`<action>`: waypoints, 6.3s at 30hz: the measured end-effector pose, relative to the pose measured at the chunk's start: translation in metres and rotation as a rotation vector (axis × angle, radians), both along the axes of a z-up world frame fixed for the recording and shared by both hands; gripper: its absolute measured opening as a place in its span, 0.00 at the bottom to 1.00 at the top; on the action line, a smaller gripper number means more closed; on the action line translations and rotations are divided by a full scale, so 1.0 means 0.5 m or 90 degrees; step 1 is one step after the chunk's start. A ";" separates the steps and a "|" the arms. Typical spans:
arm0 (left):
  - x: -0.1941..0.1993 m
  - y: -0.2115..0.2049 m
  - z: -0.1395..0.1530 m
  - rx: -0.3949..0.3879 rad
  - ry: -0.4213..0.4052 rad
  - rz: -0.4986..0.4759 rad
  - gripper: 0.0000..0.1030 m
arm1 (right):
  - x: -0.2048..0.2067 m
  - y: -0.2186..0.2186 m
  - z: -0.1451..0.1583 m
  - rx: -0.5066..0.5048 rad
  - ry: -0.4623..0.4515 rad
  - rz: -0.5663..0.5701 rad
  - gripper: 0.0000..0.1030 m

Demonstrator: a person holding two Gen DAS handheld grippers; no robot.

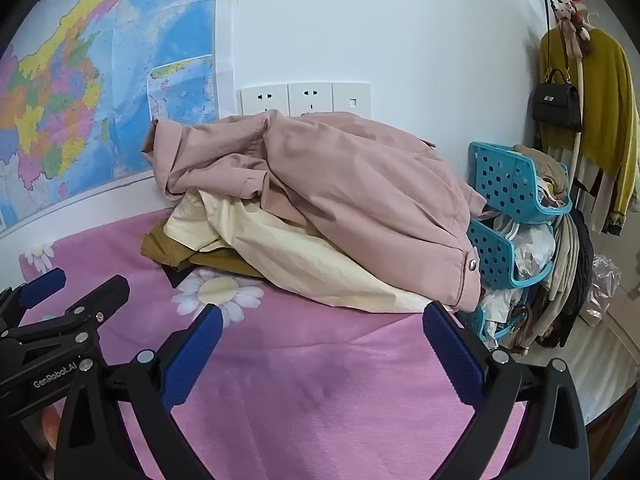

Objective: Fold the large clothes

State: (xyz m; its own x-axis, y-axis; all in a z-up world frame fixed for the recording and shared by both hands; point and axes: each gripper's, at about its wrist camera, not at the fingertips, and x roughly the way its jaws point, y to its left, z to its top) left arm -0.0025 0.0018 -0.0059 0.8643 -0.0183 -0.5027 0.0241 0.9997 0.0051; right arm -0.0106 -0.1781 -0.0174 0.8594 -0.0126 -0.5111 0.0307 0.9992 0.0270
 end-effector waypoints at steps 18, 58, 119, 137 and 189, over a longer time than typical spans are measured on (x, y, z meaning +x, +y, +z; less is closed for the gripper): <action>-0.006 0.005 0.003 -0.001 -0.007 0.003 0.95 | -0.003 0.008 0.013 -0.016 -0.014 0.012 0.95; 0.026 0.025 0.001 -0.012 0.007 0.009 0.95 | 0.044 0.025 0.027 -0.034 -0.019 0.058 0.95; 0.387 0.167 0.029 0.028 -0.030 -0.022 0.95 | 0.368 0.136 -0.003 -0.300 0.008 0.291 0.34; 0.301 0.083 0.141 -0.006 -0.116 -0.154 0.95 | 0.178 -0.202 0.515 0.167 -0.280 0.295 0.02; -0.414 0.240 0.538 0.048 -0.441 -0.202 0.04 | -0.251 -0.105 0.820 0.194 -0.410 0.562 0.02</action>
State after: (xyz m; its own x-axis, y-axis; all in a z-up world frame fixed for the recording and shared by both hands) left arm -0.2093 0.1220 0.2633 0.9416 -0.3049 0.1430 0.2759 0.9419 0.1914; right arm -0.1363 -0.2307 0.3925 0.6109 0.7773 0.1506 -0.7886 0.6142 0.0290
